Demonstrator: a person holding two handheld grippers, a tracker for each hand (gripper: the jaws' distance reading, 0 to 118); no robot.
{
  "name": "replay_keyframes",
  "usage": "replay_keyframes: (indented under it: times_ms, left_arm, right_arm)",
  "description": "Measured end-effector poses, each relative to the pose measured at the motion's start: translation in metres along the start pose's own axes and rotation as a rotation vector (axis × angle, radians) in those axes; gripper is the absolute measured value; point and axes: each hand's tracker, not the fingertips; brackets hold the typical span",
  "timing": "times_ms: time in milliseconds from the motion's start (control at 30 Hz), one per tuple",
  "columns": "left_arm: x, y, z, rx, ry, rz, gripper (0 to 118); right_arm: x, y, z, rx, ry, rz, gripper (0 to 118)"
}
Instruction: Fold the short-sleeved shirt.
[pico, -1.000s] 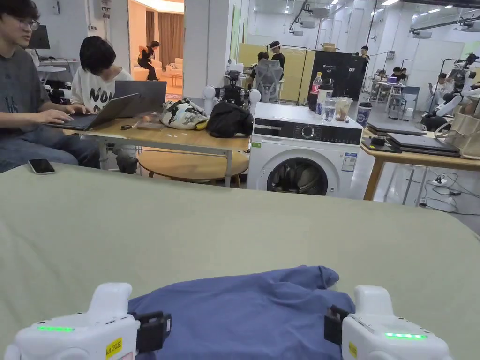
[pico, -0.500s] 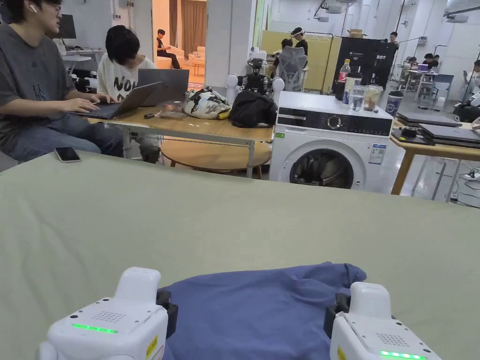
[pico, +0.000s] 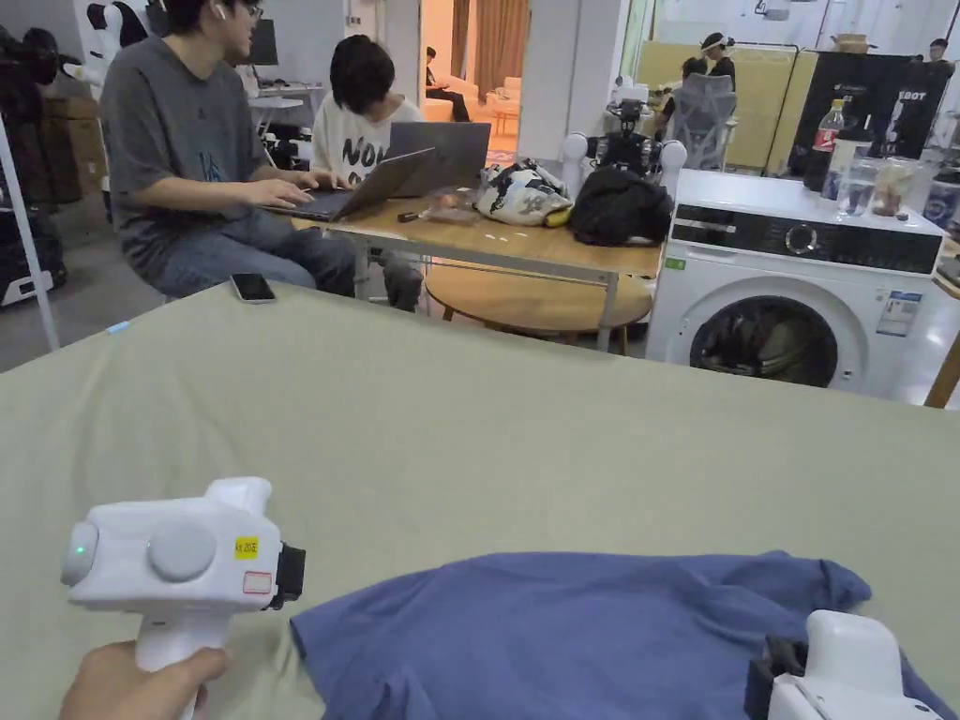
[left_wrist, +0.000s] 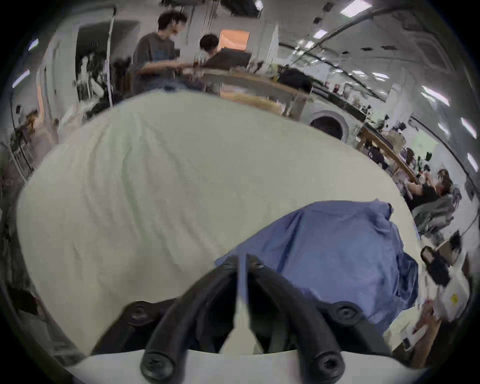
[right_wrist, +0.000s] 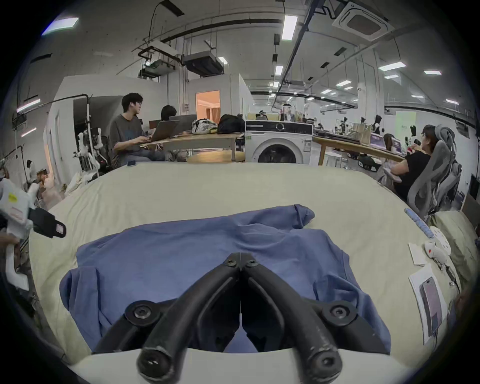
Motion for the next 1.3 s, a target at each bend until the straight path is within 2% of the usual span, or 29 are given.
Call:
replay_keyframes:
  times_ms: [67,100,233,300,333,367,400,433,500,600,700,767,800,867,900,1133,1233,1300]
  left_arm:
    - [-0.008,0.008,-0.023,-0.044,-0.031,0.058,57]
    - [-0.009,0.011,-0.032,-0.073,-0.029,0.078,71]
    - [-0.004,0.009,-0.070,-0.142,0.047,0.099,71]
    - [0.001,0.001,-0.092,-0.219,0.076,0.082,69]
    - [0.008,-0.004,-0.099,-0.241,0.130,0.065,63]
    - [0.016,-0.005,-0.094,-0.167,0.164,0.021,51]
    - [0.025,-0.005,-0.091,-0.142,0.192,0.010,22]
    - [0.033,-0.009,-0.088,-0.127,0.218,-0.030,0]
    - [0.046,-0.010,-0.086,-0.092,0.200,-0.126,0]
    - [0.038,-0.008,-0.079,-0.099,0.182,-0.123,0]
    - [0.024,-0.001,-0.056,-0.008,0.146,-0.091,0]
    - [0.019,0.007,-0.047,0.024,0.186,-0.098,0]
    - [0.016,0.011,-0.043,0.033,0.182,-0.094,0]
    - [0.009,0.021,-0.044,0.042,0.152,-0.074,0]
    - [0.008,0.023,-0.045,0.040,0.152,-0.075,0]
    - [0.020,0.023,-0.047,0.051,0.154,-0.100,0]
    - [0.021,0.023,-0.050,0.049,0.149,-0.105,0]
    - [0.021,0.021,-0.050,0.049,0.143,-0.097,0]
  right_arm:
    - [0.001,0.000,-0.003,-0.010,-0.002,0.013,0]
    - [0.002,-0.001,-0.004,-0.015,-0.004,0.017,0]
    - [0.008,-0.004,-0.007,-0.031,-0.012,0.022,0]
    - [0.011,-0.006,-0.009,-0.046,-0.018,0.024,0]
    - [0.013,-0.007,-0.010,-0.052,-0.023,0.022,0]
    - [0.015,-0.008,-0.012,-0.062,-0.025,0.021,0]
    - [0.018,-0.008,-0.013,-0.070,-0.025,0.019,0]
    - [0.020,-0.009,-0.013,-0.075,-0.028,0.016,0]
    - [0.027,-0.007,-0.014,-0.084,-0.036,0.010,0]
    - [0.043,0.007,-0.022,-0.107,-0.033,-0.007,0]
    - [0.066,0.038,-0.042,-0.161,-0.035,-0.004,0]
    - [0.084,0.061,-0.064,-0.189,-0.052,0.000,3]
    - [0.093,0.072,-0.079,-0.235,-0.060,0.027,20]
    - [0.112,0.092,-0.112,-0.291,-0.068,0.016,51]
    - [0.118,0.098,-0.128,-0.313,-0.075,0.020,60]
    - [0.143,0.115,-0.234,-0.465,-0.053,0.013,60]
    - [0.149,0.109,-0.273,-0.546,-0.048,-0.056,60]
    - [0.153,0.103,-0.291,-0.579,0.002,-0.085,59]
